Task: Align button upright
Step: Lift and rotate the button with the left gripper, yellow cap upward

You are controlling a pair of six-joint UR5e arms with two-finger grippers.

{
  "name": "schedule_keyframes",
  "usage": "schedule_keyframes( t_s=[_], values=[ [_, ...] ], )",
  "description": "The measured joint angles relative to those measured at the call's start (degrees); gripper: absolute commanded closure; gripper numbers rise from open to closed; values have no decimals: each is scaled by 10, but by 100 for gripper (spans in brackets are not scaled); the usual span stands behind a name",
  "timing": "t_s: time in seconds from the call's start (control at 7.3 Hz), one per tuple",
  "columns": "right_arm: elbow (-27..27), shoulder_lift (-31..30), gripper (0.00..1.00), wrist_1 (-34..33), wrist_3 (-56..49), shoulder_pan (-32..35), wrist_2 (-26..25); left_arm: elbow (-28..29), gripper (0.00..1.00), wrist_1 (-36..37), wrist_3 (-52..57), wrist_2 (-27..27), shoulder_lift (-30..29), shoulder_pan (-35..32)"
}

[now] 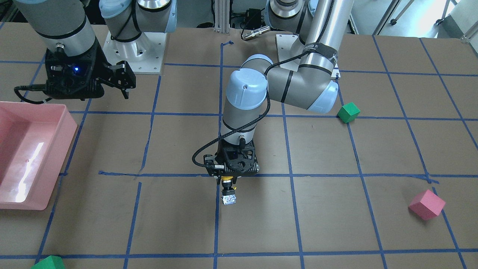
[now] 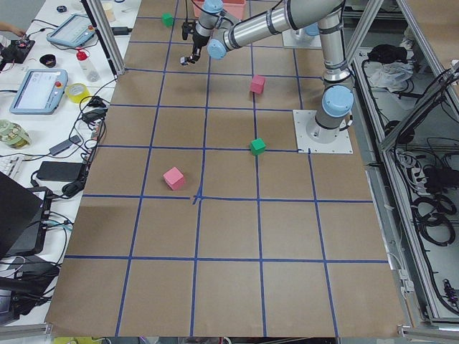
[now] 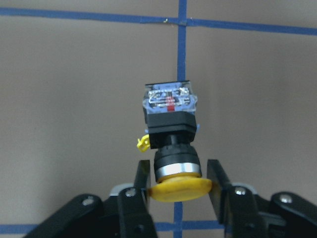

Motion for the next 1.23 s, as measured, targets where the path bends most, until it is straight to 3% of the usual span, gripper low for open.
schedule_keyframes(
  t_s=[0.55, 1.1, 1.23],
  values=[
    [2, 0, 0, 0, -1, 0, -20, 22, 80, -82, -320, -115, -14, 13],
    [2, 0, 0, 0, -1, 0, -21, 14, 79, -133, -406, -236, -36, 46],
    [3, 0, 0, 0, -1, 1, -20, 12, 72, -136, -410, -249, -40, 47]
  ],
)
